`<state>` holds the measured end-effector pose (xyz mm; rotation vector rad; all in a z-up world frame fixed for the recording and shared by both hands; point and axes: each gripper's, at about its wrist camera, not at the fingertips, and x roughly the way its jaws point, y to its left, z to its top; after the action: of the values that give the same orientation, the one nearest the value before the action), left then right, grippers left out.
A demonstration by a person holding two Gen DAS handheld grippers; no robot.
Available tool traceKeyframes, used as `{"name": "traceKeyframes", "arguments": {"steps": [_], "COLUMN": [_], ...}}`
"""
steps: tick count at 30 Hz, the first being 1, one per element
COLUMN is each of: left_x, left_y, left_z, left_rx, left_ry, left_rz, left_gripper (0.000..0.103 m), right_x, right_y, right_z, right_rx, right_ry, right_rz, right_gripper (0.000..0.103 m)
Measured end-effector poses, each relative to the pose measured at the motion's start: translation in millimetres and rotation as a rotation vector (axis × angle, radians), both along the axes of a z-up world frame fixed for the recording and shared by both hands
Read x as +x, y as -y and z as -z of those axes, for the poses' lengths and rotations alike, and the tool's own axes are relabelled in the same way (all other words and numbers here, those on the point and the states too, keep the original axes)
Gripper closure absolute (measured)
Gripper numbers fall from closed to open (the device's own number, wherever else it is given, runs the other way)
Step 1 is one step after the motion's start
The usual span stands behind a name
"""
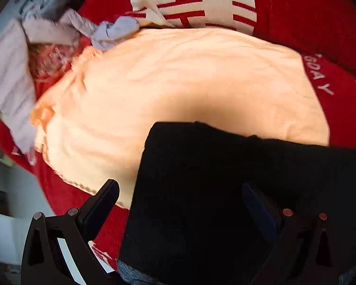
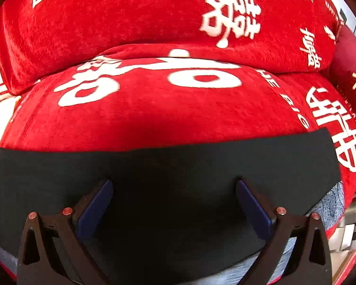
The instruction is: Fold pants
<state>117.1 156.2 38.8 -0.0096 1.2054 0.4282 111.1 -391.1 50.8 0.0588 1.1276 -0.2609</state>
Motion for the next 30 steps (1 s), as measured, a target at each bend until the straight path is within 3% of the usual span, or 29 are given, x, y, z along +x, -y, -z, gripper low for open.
{"name": "traceKeyframes", "arguments": {"steps": [2, 6, 10, 12, 15, 17, 19, 22, 25, 26, 28, 30], "left_x": [-9, -24, -36, -48, -76, -91, -100, -98, -93, -93, -97, -103], "left_y": [-4, -14, -18, -29, -39, -32, -17, 23, 52, 57, 51, 33], "left_z": [-4, -4, -9, -13, -19, -19, -16, -9, 3, 7, 5, 4], "left_rx": [0.076, 0.027, 0.060, 0.020, -0.041, -0.048, -0.065, -0.064, -0.011, 0.028, 0.028, 0.029], "left_ry": [0.025, 0.047, 0.044, 0.043, 0.055, 0.063, 0.052, 0.038, 0.006, 0.006, 0.017, 0.013], "left_rz": [0.007, 0.006, -0.019, -0.056, -0.118, -0.120, -0.093, -0.004, 0.050, 0.057, 0.038, -0.024], "left_gripper": [0.000, 0.000, 0.000, 0.000, 0.000, 0.000, 0.000, 0.000, 0.000, 0.000, 0.000, 0.000], "right_x": [-8, -26, -48, -53, -65, -69, -73, -79, -87, -87, -85, -86], "right_y": [25, 85, 146, 160, 170, 143, 89, -10, -109, -129, -150, -142], "right_z": [-2, -4, -10, -12, -19, -29, -38, -40, -32, -26, -9, -5], "right_rx": [-0.012, -0.036, -0.048, -0.111, -0.081, -0.117, -0.106, -0.061, -0.026, -0.003, 0.007, 0.039], "right_ry": [0.008, 0.005, 0.000, -0.020, -0.055, -0.038, 0.001, 0.031, 0.045, 0.037, -0.006, 0.013], "right_rz": [0.026, 0.121, 0.230, 0.258, 0.347, 0.282, 0.156, -0.085, -0.326, -0.369, -0.407, -0.402], "right_gripper": [0.000, 0.000, 0.000, 0.000, 0.000, 0.000, 0.000, 0.000, 0.000, 0.000, 0.000, 0.000]}}
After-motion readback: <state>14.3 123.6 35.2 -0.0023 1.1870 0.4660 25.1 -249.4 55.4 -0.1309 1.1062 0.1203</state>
